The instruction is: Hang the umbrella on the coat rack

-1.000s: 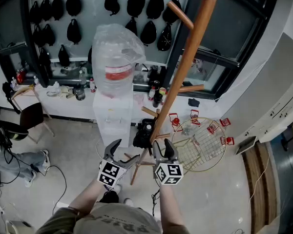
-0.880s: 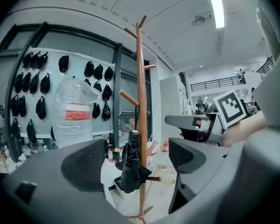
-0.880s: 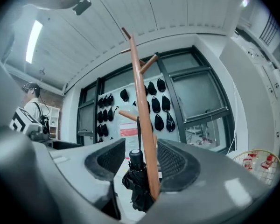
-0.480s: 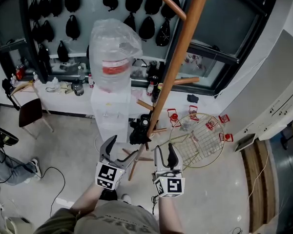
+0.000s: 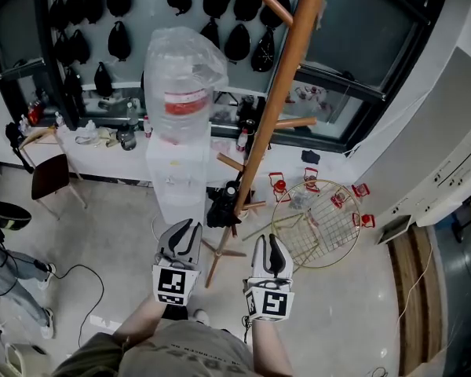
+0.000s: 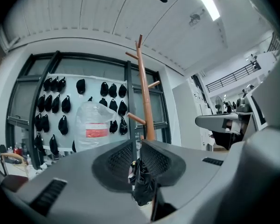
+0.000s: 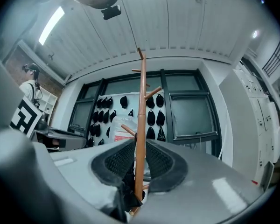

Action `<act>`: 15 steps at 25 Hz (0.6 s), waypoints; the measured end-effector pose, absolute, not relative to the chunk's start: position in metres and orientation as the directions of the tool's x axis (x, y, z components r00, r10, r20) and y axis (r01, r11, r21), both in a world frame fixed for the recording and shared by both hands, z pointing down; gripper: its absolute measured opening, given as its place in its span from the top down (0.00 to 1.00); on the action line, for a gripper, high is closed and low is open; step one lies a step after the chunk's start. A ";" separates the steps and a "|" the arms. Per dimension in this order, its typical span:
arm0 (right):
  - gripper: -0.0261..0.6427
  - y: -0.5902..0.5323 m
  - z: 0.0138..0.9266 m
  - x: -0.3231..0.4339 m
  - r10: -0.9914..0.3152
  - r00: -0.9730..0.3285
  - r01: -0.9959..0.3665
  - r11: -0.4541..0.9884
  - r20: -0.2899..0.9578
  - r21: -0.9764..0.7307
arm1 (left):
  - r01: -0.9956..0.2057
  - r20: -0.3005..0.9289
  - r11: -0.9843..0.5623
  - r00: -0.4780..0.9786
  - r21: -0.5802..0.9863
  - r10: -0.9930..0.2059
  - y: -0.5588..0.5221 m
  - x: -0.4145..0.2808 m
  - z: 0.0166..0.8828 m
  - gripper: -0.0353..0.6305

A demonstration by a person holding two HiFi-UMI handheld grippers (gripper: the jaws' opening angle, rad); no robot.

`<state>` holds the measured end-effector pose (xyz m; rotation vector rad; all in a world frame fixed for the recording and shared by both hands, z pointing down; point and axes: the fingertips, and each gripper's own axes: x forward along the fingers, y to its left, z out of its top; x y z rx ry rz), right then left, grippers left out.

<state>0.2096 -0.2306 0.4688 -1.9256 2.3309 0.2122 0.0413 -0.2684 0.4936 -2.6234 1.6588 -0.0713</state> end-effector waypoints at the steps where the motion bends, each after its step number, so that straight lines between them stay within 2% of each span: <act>1: 0.84 -0.230 0.468 0.209 -0.966 -0.190 -0.982 0.187 -0.175 0.036 | -0.904 0.011 -0.423 0.423 -0.054 -0.906 -0.268 0.041 0.491 0.86; 3: 0.93 -0.228 0.464 0.208 -0.965 -0.195 -0.981 0.190 -0.176 0.047 | -0.906 0.001 -0.421 0.421 -0.050 -0.907 -0.266 0.042 0.488 0.89; 6: 0.96 -0.225 0.461 0.206 -0.963 -0.204 -0.979 0.197 -0.177 0.059 | -0.902 -0.009 -0.429 0.430 -0.048 -0.903 -0.263 0.044 0.485 0.92; 15: 0.96 -0.225 0.445 0.203 -0.953 -0.207 -0.978 0.199 -0.221 0.058 | -0.888 -0.059 -0.453 0.458 -0.079 -0.887 -0.261 0.050 0.469 0.93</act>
